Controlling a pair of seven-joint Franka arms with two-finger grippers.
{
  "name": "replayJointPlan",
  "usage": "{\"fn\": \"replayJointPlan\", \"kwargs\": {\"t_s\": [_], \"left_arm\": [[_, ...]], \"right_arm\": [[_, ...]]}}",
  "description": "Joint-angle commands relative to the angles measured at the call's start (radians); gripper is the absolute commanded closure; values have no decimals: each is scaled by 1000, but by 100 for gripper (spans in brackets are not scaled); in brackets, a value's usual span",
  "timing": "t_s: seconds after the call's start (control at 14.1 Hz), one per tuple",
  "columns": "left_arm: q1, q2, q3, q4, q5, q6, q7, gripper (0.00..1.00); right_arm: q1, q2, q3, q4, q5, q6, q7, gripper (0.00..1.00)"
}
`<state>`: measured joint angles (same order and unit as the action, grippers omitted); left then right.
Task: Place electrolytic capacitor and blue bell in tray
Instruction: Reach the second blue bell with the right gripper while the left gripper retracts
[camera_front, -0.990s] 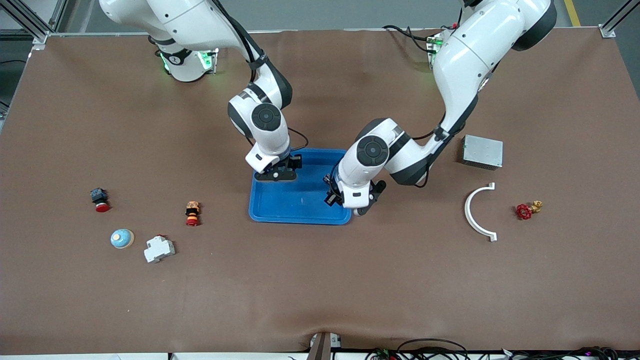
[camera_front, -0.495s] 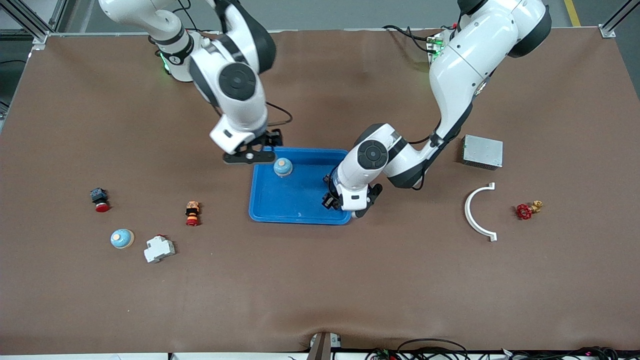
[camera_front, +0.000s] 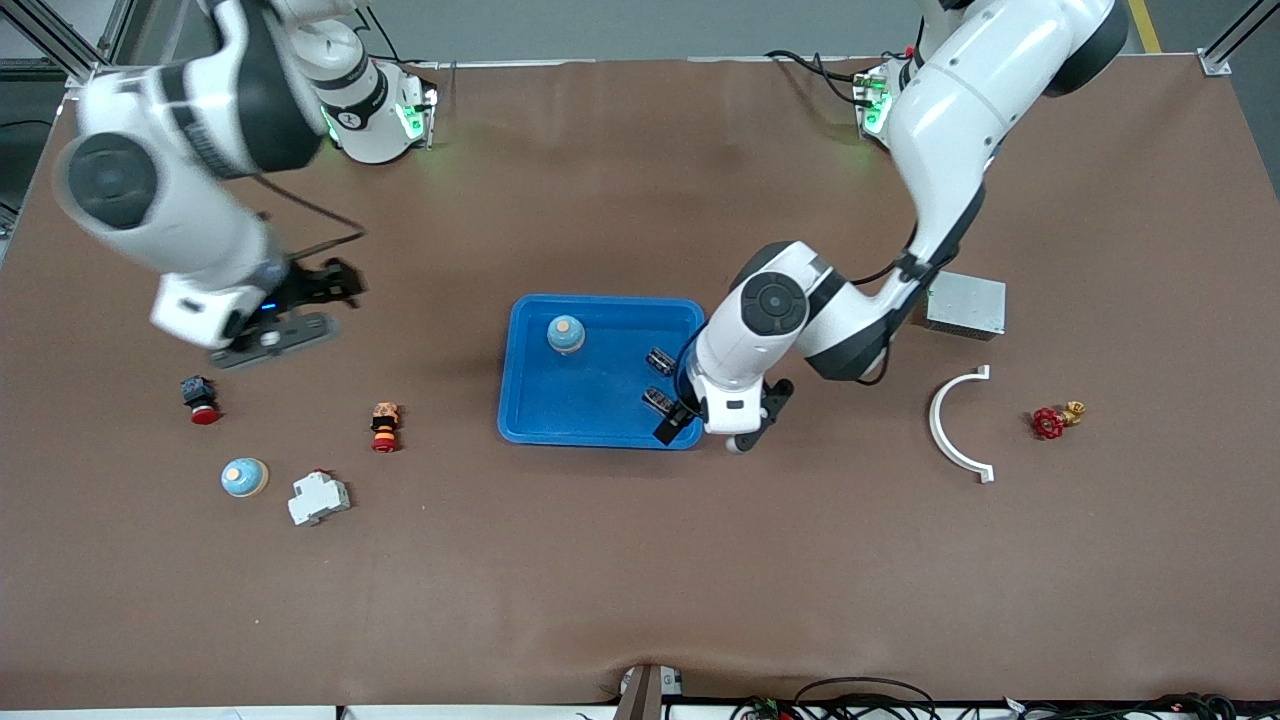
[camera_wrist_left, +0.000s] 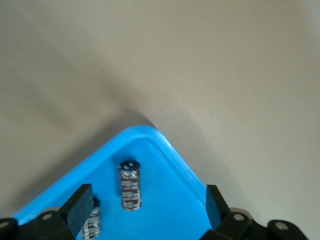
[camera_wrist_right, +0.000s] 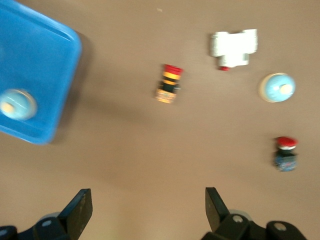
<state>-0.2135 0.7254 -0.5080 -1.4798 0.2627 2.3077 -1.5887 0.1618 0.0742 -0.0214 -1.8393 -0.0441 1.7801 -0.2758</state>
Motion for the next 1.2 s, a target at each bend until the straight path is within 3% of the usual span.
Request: {"fn": "replayJointPlan", "kwargs": {"t_s": [0.0,0.28,0.64,0.85,0.99,1.13], "left_arm": [[31,-133,-3,-5,3,-155,119,0],[112,-285,-3,-5,-3,-318,333,0],[187,-400,-3,-2,-37,-433,520,0],[267,-445,-4,-1,-66,-456,669,0],[281,-483,11,-2,-101,-458,774,0],[248,-543,119,-7,-172,-497,867,0]], "right_arm": [[-146,22,24,-23,-5,88,-243,0],[-260,198,24,18,-5,272,-471,0],[-317,456,23,251,-11,282,-683,0],[-326,539,23,327,-14,285,-746,0],[-327,571,21,351,-16,317,-775,0],[-335,601,21,354,-14,373,-812,0]]}}
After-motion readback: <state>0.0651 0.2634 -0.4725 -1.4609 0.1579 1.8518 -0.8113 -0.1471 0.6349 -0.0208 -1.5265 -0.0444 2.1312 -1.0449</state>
